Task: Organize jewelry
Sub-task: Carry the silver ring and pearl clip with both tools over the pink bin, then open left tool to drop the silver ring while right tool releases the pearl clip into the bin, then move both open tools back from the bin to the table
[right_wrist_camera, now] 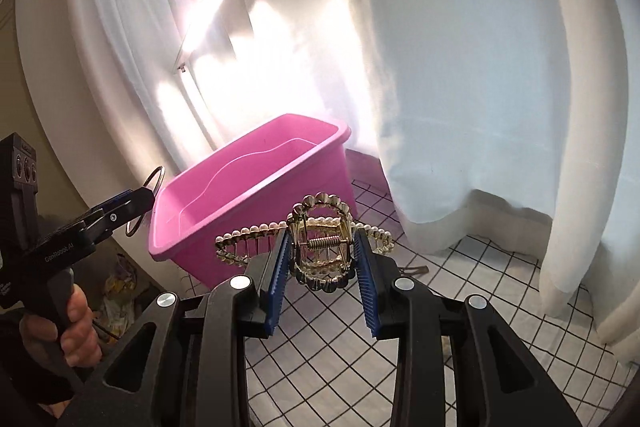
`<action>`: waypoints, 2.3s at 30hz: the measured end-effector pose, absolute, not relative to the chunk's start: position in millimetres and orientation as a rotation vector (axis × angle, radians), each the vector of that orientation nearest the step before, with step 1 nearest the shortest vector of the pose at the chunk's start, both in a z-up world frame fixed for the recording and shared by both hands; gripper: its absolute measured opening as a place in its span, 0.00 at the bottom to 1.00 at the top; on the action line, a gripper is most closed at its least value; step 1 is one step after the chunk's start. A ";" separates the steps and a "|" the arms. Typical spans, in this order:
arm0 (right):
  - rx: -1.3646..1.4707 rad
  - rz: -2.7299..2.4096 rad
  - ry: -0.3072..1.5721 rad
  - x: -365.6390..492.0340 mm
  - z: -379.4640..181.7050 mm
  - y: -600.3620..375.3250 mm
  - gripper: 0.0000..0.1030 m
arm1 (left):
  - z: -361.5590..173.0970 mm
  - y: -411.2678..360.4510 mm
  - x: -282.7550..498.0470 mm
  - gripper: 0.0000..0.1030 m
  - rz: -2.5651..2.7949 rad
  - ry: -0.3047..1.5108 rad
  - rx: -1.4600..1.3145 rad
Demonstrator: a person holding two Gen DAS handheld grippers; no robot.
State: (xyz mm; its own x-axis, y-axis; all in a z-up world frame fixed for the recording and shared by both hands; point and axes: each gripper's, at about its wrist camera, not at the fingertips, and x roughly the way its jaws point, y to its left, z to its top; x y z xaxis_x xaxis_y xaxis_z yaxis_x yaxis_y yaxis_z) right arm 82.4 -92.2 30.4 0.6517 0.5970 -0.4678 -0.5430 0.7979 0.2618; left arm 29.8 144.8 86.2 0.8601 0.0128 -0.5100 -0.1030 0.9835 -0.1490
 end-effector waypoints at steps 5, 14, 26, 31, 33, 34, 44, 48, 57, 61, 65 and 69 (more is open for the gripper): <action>0.043 0.745 0.536 115.3 63.2 -17.1 0.30 | 95.3 207.2 50.1 0.69 0.146 0.514 -0.174; -0.102 0.785 0.627 188.2 72.9 102.8 0.30 | 71.9 292.8 98.2 0.69 0.230 0.639 -0.236; -0.238 0.670 0.858 252.4 14.0 156.7 0.30 | 23.2 317.6 138.9 0.69 0.230 0.831 -0.241; -0.278 0.631 0.905 262.6 1.5 162.5 0.31 | 9.9 320.4 147.9 0.70 0.224 0.893 -0.245; -0.292 0.619 0.908 260.4 0.1 162.4 0.39 | 5.2 321.6 150.6 0.70 0.232 0.919 -0.247; -0.288 0.615 0.905 260.1 1.6 162.7 0.55 | 2.8 322.5 151.3 0.72 0.236 0.931 -0.249; -0.270 0.588 0.894 256.6 9.4 152.8 0.66 | -3.8 325.7 143.5 0.83 0.262 0.953 -0.259; -0.247 0.599 0.877 245.9 14.5 145.9 0.66 | 1.2 321.3 138.3 0.84 0.262 0.944 -0.256; -0.206 0.630 0.805 217.1 39.5 129.5 0.66 | 21.9 306.7 125.4 0.84 0.262 0.903 -0.236; -0.197 0.622 0.762 199.8 50.4 117.7 0.66 | 31.8 297.2 116.2 0.84 0.263 0.874 -0.223; -0.184 0.598 0.721 179.5 59.3 101.7 0.66 | 42.5 286.0 103.7 0.84 0.264 0.846 -0.215; -0.187 0.582 0.686 155.8 64.5 84.8 0.66 | 50.5 271.3 90.5 0.85 0.261 0.829 -0.203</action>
State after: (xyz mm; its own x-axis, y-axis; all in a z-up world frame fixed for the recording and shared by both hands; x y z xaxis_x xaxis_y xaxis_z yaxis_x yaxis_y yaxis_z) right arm 155.8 84.8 64.5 0.6232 0.4436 -0.6441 -0.5632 0.8260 0.0240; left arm 90.5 271.3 50.5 0.6467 0.1486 -0.7481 -0.3061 0.9489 -0.0762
